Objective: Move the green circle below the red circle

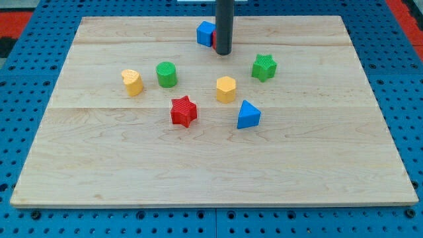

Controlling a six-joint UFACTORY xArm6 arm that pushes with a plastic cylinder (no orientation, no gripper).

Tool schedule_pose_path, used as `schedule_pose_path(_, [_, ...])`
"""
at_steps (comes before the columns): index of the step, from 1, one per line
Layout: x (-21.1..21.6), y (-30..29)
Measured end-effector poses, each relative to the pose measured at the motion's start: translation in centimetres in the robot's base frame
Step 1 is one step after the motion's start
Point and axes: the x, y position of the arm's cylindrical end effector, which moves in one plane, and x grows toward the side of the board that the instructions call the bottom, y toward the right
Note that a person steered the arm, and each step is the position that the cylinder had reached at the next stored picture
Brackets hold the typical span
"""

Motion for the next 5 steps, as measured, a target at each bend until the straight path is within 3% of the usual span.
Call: schedule_pose_path(5, [3.4, -0.5])
